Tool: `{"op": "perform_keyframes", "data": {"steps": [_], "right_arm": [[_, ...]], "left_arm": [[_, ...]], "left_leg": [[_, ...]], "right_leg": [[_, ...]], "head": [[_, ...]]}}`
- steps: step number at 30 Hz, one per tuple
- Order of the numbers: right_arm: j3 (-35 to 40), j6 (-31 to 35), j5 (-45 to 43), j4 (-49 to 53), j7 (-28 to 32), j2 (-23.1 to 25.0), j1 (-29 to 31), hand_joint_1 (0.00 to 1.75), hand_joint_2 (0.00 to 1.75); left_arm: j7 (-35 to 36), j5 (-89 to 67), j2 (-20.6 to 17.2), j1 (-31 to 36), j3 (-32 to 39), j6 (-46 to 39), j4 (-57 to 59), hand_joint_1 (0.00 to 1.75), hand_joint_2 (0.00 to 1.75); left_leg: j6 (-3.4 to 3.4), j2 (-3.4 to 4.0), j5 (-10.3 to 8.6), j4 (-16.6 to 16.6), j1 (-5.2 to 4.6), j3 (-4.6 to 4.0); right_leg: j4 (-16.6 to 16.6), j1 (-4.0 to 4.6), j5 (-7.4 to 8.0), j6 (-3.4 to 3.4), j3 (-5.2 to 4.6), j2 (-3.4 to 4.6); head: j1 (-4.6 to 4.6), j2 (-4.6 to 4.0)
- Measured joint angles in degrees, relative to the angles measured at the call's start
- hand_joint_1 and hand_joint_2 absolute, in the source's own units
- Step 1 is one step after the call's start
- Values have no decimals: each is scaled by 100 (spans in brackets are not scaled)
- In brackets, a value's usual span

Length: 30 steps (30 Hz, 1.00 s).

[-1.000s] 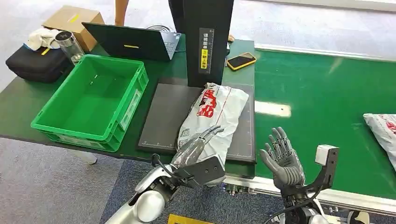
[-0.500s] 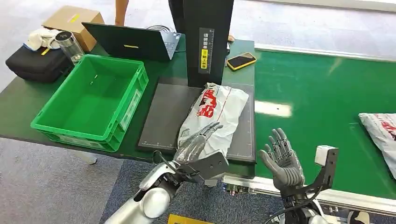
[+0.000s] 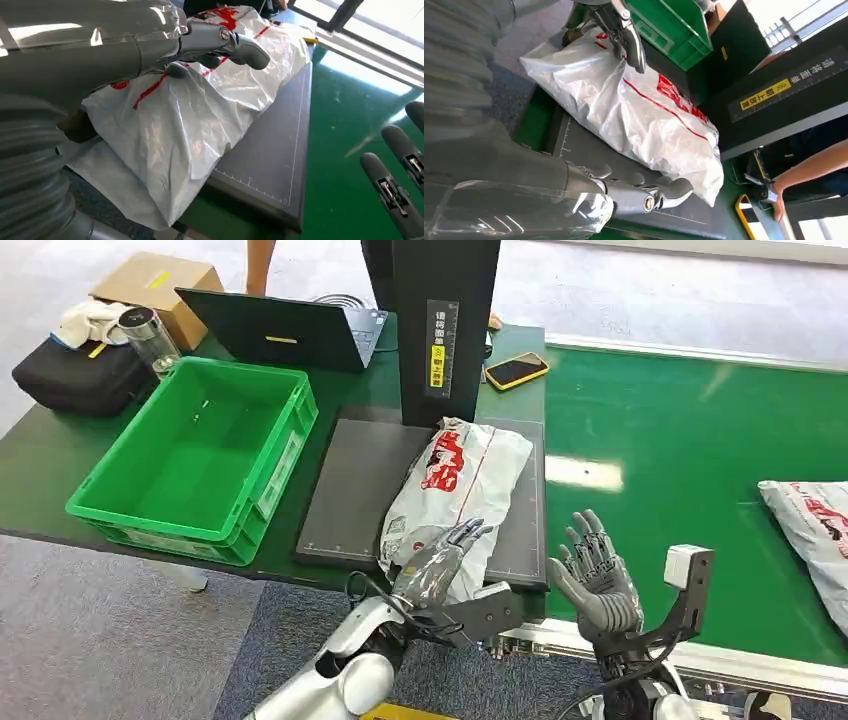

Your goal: Moved the parcel from conveyor to table for the left to box.

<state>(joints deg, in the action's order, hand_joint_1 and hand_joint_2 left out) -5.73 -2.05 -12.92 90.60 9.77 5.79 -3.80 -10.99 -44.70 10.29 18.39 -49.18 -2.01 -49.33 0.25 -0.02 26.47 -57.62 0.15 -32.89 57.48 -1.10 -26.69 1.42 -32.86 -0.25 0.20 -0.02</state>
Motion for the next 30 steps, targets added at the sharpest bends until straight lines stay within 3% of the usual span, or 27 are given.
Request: {"op": "perform_keyframes", "data": {"steps": [14,21,30], "right_arm": [[33,-9,0,-61,0,-70,50,0,175],[33,-4,-20,-105,2,-149,42,0,175],[31,0,-44,-87,57,-173,-118,0,175]], "left_arm": [[-123,94,79,94,6,-129,419,0,175],[-227,896,-140,-83,122,691,-1081,0,175],[-98,647,-492,-115,122,455,-2580,0,175]], "left_leg": [[0,0,0,0,0,0],[0,-1,0,0,0,-1],[0,0,-1,1,0,2]], "right_leg": [[0,0,0,0,0,0],[0,0,0,0,-1,0],[0,1,0,0,2,0]], "head": [[-2,0],[0,0],[0,0]]}}
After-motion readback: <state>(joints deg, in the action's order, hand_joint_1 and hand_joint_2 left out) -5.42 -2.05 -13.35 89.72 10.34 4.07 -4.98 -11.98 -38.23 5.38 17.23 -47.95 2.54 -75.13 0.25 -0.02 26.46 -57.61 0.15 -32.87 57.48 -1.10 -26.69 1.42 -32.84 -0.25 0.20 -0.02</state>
